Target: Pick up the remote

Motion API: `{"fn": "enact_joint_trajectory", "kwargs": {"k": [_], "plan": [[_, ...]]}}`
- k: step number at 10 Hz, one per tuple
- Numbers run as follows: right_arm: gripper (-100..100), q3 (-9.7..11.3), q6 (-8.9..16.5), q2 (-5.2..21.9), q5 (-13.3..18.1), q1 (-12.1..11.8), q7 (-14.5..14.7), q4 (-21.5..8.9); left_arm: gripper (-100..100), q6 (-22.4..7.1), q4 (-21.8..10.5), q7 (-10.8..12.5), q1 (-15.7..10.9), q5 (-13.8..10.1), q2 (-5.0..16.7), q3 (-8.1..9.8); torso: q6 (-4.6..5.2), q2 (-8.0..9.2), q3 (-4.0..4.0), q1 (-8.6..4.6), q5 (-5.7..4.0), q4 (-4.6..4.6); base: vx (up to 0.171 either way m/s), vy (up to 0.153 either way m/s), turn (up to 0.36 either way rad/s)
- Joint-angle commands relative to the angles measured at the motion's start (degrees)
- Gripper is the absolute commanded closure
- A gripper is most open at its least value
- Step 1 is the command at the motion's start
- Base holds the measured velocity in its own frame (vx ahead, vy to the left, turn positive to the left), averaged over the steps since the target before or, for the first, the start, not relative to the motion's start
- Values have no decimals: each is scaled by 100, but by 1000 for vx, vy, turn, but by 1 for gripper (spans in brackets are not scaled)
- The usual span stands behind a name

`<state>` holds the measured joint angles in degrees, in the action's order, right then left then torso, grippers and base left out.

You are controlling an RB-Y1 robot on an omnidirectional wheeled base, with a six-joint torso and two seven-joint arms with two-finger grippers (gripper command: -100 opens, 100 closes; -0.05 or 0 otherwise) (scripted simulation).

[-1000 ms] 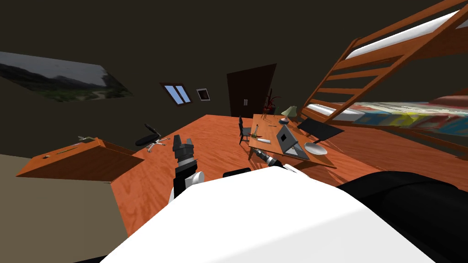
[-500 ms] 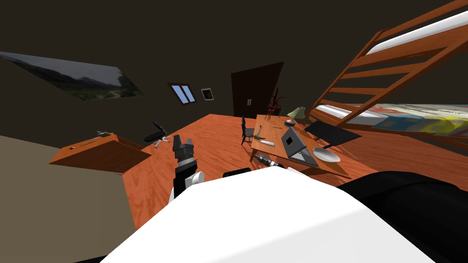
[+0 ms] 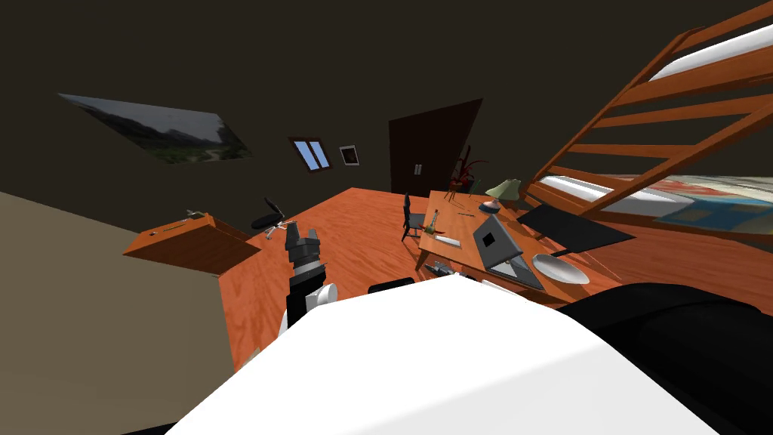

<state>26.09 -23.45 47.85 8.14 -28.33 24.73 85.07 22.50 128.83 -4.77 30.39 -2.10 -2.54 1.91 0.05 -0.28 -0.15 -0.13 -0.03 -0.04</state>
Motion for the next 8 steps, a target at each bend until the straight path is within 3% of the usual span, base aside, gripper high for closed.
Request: {"fn": "enact_joint_trajectory", "kwargs": {"k": [1,4,6,7,8], "plan": [[-100,46,-12,-23,38,44,35,-215,0,0,0,0,0,0,0,0,0,0,0,0,0,0,34,-6,-35],[-100,399,-104,387,393,169,216,-823,0,0,0,0,0,0,0,0,-1,-5,-3,1,0,-1,72,-10,155],[-100,399,-104,387,393,169,216,-984,0,0,0,0,0,0,0,0,1,-10,-6,-3,-1,-3,60,-17,33],[-100,570,-153,584,570,235,297,-1139,0,0,0,0,0,0,0,0,2,1,0,2,1,0,73,-5,149],[-100,570,-153,584,570,235,297,-1346,0,0,0,0,0,0,0,0,-4,-8,-4,3,1,-1,75,-7,108]]}}
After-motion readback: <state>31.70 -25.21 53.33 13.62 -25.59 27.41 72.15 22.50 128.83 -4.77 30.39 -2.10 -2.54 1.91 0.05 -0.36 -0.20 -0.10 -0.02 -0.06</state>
